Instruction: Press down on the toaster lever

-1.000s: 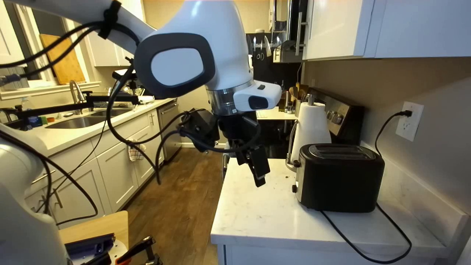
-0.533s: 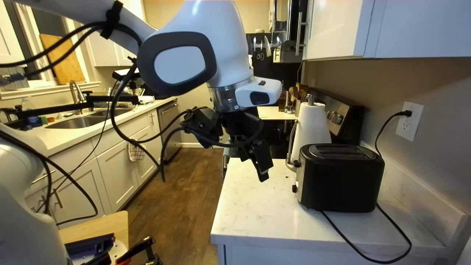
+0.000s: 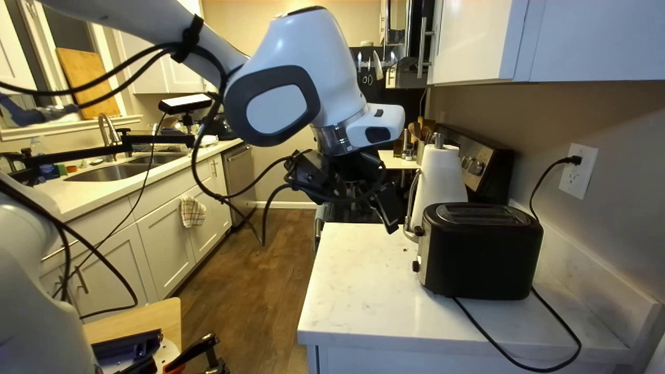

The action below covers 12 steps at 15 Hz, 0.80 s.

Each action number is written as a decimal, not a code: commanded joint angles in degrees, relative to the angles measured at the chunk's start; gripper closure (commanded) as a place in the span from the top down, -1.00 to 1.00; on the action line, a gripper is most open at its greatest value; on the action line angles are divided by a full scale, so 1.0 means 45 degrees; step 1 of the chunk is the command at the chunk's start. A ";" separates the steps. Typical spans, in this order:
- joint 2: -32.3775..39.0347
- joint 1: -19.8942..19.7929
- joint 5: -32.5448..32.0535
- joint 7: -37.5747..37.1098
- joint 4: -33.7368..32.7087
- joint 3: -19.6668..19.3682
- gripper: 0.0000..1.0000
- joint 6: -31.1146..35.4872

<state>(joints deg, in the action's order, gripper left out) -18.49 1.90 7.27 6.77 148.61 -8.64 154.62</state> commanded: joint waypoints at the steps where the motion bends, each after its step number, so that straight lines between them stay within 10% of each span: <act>1: 0.1170 0.0538 0.1244 0.0175 -0.0708 0.0035 1.00 0.1188; 12: 0.4137 0.0796 0.2933 -0.0440 -0.2816 0.0215 1.00 0.1661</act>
<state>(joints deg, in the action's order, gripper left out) -3.56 5.30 18.62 6.24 138.95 -7.68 161.29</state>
